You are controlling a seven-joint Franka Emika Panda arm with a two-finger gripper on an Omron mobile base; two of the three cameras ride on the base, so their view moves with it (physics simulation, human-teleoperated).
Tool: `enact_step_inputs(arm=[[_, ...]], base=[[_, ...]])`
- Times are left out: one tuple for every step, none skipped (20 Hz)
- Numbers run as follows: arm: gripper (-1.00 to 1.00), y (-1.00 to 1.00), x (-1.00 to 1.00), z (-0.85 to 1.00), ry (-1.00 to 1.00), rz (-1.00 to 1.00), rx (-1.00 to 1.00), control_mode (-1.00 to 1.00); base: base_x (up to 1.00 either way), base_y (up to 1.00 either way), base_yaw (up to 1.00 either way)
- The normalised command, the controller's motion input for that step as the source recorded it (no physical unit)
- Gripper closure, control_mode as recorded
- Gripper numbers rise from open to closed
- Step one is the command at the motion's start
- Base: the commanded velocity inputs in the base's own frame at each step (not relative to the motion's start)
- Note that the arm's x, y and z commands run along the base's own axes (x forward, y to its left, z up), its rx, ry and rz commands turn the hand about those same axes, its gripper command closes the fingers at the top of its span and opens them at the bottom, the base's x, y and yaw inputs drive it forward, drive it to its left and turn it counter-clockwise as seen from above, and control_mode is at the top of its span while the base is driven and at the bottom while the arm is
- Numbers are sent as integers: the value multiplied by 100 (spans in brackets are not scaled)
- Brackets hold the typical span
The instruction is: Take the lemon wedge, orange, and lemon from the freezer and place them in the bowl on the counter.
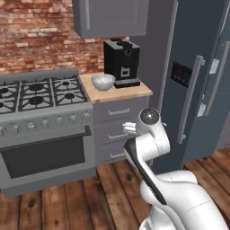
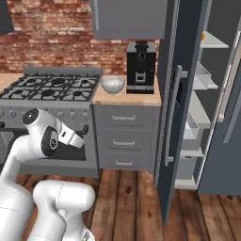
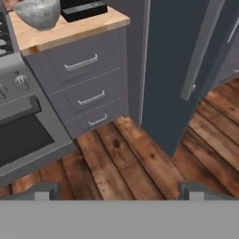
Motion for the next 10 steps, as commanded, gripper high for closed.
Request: enact_step_inputs(arm=[[-100,0,0,0,0,0,0,100],[-100,0,0,0,0,0,0,100],[-100,0,0,0,0,0,0,100],[-100,0,0,0,0,0,0,100],[-100,0,0,0,0,0,0,100],[-100,0,0,0,0,0,0,100],[-100,0,0,0,0,0,0,100],[-100,0,0,0,0,0,0,100],[-100,0,0,0,0,0,0,100],[-100,0,0,0,0,0,0,100]], base=[[-41,-100,0],[0,-100,1],[31,-100,3],[61,-100,0],[71,-81,-14],[54,-66,-30],[22,-54,-47],[19,-54,-53],[19,-57,-57],[29,-68,-60]])
